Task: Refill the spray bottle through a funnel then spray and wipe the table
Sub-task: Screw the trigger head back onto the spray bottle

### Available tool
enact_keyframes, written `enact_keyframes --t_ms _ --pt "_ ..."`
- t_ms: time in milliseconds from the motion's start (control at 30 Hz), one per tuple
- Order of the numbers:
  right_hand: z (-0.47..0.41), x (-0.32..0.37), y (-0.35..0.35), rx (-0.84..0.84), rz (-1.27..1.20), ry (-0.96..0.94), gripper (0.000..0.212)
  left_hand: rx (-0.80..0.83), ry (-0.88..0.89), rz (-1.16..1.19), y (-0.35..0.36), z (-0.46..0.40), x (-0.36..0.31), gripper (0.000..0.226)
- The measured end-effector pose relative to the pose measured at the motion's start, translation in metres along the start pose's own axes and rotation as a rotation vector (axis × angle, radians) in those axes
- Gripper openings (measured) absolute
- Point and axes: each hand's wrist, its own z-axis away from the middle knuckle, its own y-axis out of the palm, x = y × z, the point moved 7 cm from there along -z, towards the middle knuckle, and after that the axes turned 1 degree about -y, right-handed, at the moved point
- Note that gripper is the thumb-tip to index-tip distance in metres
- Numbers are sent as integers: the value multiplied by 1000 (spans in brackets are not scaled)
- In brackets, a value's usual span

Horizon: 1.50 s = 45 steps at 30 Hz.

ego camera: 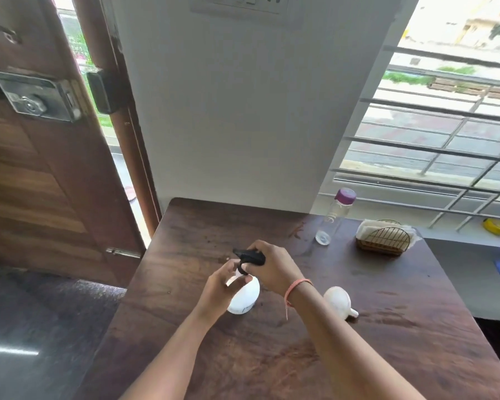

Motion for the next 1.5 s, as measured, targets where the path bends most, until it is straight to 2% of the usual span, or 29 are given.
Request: enact_keyframes --t_ms 133,300,400,467,567,767,833,900,1000,1067,1167,1267,1333,1400,1500 --pt "2 -4 2 -13 91 3 17 -18 28 37 3 0 2 34" --pt "2 15 5 -21 296 -98 21 -21 14 25 4 0 0 22" --pt "-1 23 13 -21 356 -116 18 -42 20 -5 4 0 3 40" --pt "-3 25 14 -32 379 -109 17 -37 13 -11 5 -1 7 32" --pt "-4 26 12 -25 406 -89 18 -9 25 -57 7 -3 8 19" --pt "0 29 22 -49 478 -86 19 138 17 -242 8 -14 13 25" --pt "0 29 24 -61 465 -88 21 92 -17 -245 7 -14 13 21" --pt "-1 29 24 -62 457 -104 23 -24 -47 -265 6 -11 14 16" --pt "-4 27 19 -54 434 -127 24 -217 -81 -466 5 -3 -1 12" --pt "-5 23 13 -40 423 -113 24 -263 -125 -632 7 -4 -14 12" --pt "-10 18 8 -4 420 -106 21 -158 -127 -697 5 -21 -13 19" --pt "-12 15 9 -8 444 -127 19 224 -77 -603 15 -42 18 48" --pt "-11 13 12 -26 447 -142 16 388 -71 -493 21 -39 32 67" --pt "-10 10 13 -66 450 -145 14 389 -46 -410 22 -36 36 78" --pt "-9 8 13 -123 455 -132 14 292 -63 -383 23 -29 39 87"
